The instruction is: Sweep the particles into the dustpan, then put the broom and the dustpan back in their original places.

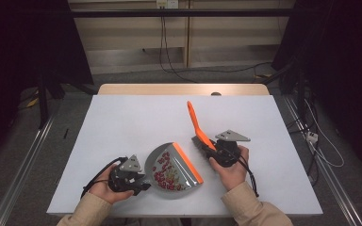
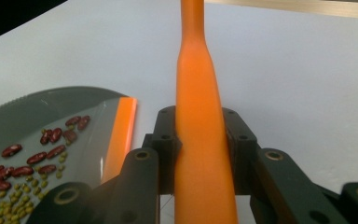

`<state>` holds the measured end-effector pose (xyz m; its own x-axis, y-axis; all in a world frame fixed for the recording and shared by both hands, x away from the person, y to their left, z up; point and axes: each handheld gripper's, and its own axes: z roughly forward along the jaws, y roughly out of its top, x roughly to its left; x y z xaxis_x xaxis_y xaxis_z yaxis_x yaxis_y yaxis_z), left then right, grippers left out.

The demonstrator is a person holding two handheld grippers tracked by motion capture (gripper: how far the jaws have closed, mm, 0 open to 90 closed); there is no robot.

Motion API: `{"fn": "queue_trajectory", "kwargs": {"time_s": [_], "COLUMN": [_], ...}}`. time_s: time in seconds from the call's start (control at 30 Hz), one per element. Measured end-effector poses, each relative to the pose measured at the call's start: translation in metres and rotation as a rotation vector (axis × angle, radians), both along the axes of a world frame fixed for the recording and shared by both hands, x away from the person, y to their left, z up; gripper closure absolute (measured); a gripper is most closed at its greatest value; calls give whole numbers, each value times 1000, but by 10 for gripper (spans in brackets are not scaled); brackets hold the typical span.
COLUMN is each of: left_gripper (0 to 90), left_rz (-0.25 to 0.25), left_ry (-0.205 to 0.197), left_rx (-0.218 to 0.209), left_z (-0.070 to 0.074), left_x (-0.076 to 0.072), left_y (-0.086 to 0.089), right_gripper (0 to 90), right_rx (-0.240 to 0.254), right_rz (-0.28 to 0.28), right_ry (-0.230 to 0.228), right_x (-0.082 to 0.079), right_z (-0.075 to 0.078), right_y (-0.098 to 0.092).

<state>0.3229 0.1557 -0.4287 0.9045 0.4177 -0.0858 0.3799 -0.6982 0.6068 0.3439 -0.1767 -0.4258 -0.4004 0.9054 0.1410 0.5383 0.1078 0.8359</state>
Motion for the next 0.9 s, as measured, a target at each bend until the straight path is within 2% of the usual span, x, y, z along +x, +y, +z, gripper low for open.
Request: {"fn": "queue_trajectory", "kwargs": {"time_s": [0.17,0.2,0.23,0.3,0.37,0.57,0.6,0.9], "left_gripper": [635,635,635,635,635,634,634,634], "left_rz": [61,56,56,75,80,143,159,295], "left_ry": [-38,-24,-26,-18,-20,-39,-40,-51], "left_rx": [-34,-51,-43,-58,-64,-96,-112,-140], "left_z": [1,1,2,1,1,8,8,13], "left_x": [0,2,3,4,5,9,10,18], "left_y": [0,2,2,3,4,10,11,26], "right_gripper": [711,711,712,712,712,711,711,711], "right_rx": [2,2,2,5,3,-3,-4,-15], "right_rz": [-15,-16,-19,-21,-20,-26,-23,-43], "right_ry": [-3,-4,-5,-8,-8,-11,-11,-16], "right_x": [0,-1,0,-1,-1,-2,-2,-2], "right_z": [1,2,2,3,3,4,4,5], "right_y": [-8,-10,-11,-13,-15,-21,-22,-38]}}
